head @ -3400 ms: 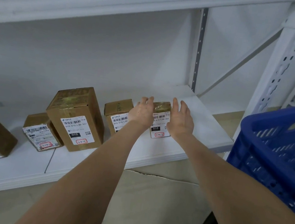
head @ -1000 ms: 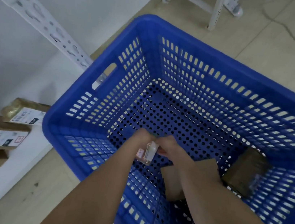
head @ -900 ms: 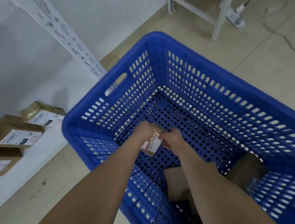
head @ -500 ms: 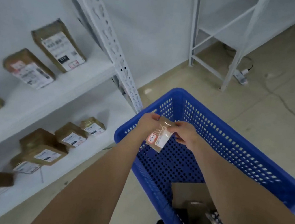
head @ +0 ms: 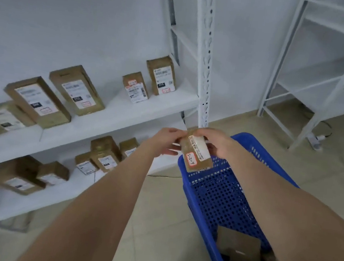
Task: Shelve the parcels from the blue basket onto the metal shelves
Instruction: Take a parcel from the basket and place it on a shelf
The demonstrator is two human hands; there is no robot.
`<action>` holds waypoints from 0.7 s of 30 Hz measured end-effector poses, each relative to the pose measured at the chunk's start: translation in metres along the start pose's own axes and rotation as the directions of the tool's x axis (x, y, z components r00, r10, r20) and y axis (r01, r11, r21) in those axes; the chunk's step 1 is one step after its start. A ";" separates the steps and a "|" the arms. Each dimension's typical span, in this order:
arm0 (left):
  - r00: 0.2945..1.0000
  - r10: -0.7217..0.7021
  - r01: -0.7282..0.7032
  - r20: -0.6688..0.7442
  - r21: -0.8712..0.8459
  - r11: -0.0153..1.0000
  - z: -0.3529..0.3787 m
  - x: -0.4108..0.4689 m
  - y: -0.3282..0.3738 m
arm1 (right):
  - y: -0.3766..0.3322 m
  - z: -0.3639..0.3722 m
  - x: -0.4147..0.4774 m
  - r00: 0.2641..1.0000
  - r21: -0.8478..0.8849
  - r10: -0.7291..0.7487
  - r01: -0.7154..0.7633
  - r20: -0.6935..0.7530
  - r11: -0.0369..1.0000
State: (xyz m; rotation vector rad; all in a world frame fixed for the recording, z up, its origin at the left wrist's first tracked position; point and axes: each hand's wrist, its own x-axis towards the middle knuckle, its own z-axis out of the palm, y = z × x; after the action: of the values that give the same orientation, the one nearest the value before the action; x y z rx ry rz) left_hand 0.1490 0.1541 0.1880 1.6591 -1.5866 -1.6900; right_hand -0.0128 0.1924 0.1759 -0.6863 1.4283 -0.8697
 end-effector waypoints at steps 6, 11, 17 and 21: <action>0.948 -0.012 -0.100 -0.317 -0.333 0.938 -0.082 -0.036 -0.041 | 0.009 0.069 -0.011 0.998 -0.162 0.060 -0.057 0.017 0.985; 0.937 -0.017 -0.115 -0.348 -0.356 0.927 -0.147 -0.073 -0.077 | 0.014 0.150 -0.013 1.000 -0.082 -0.020 0.019 -0.018 0.996; 0.890 -0.047 -0.060 -0.453 -0.218 0.974 -0.240 -0.097 -0.130 | 0.009 0.259 -0.021 0.994 -0.080 -0.051 0.043 -0.099 0.996; 0.872 -0.052 -0.057 -0.487 -0.206 0.977 -0.284 -0.115 -0.154 | 0.010 0.316 -0.017 0.988 -0.117 -0.079 0.064 -0.132 0.991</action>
State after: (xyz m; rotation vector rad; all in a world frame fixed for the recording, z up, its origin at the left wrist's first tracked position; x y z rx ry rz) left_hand 0.4918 0.1648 0.1991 1.7836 -1.1194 -1.2419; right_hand 0.3026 0.1806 0.1931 -0.7793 1.5930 -0.9118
